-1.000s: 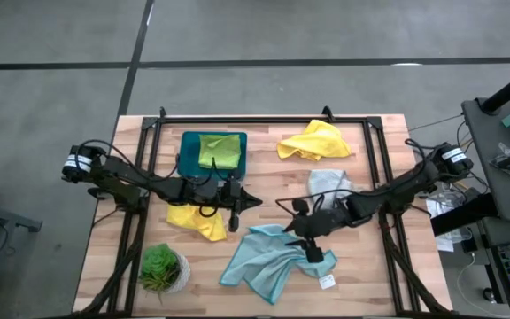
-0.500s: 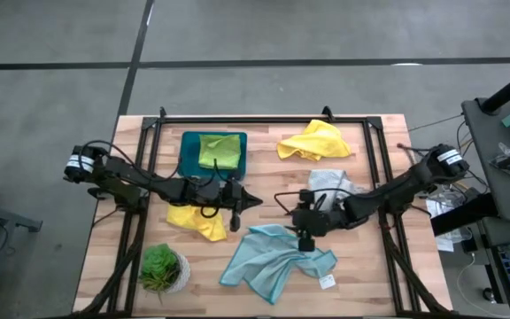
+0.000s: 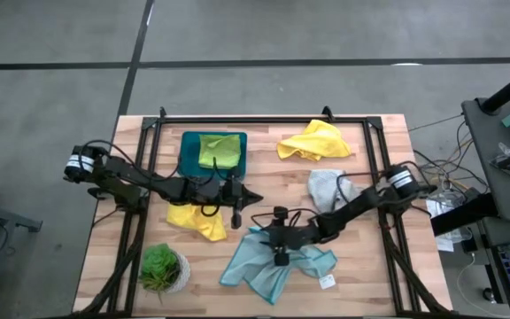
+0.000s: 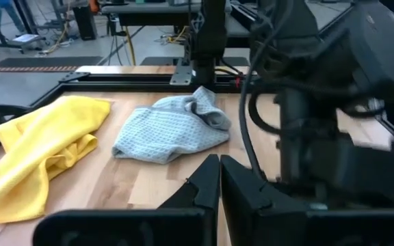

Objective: Fold microfiber towels
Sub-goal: Fold the blue microfiber towel

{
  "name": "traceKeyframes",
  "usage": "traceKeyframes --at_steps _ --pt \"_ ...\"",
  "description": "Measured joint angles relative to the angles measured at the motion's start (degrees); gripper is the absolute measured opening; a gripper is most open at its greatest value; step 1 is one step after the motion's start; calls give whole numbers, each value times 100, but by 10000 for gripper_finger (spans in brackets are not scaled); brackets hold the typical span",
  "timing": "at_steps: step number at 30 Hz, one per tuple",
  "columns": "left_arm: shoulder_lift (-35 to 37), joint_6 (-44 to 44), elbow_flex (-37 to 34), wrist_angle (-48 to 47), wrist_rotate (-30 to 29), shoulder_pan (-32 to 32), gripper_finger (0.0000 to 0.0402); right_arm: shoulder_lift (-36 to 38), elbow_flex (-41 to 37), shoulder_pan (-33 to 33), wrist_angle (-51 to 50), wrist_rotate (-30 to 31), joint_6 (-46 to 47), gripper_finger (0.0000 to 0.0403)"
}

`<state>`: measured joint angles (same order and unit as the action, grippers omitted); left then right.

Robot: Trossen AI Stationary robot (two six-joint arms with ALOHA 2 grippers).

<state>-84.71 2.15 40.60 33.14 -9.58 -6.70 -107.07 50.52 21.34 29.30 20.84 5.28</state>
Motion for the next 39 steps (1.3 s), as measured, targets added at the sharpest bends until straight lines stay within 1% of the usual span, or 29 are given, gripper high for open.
traceKeyframes --at_steps 5,8,11,15,16,17,20,26,31,34,36,39 --pt "0 4 0 -18 2 -2 0 -214 346 -84 -707 -26 135 174" --pt "2 7 0 -16 2 0 0 -235 511 -117 -1112 -26 223 159" --pt "2 9 0 -1 2 0 0 -170 598 -127 -1456 -27 199 120" --pt "4 9 0 5 2 0 0 -79 627 -124 -1604 -28 14 36" --pt "4 11 1 16 2 0 0 -46 627 -124 -1606 -26 -33 23" --pt "4 13 0 30 2 -1 0 -5 627 -124 -1603 -26 -57 18" --pt "7 22 0 55 2 -2 0 166 627 -124 -1721 -23 -101 11" --pt "9 44 2 32 4 -2 0 709 627 -124 -2036 70 -482 8" --pt "121 -268 95 66 -2 9 0 1345 625 -109 -2760 595 -803 8" --pt "316 -278 162 69 -4 9 0 1786 593 -113 -3148 675 -796 8" --pt "419 -168 142 -113 7 -10 0 2087 527 -111 -3277 672 -710 8" --pt "598 175 123 -895 213 -87 0 2487 323 -29 -3294 646 -543 8"
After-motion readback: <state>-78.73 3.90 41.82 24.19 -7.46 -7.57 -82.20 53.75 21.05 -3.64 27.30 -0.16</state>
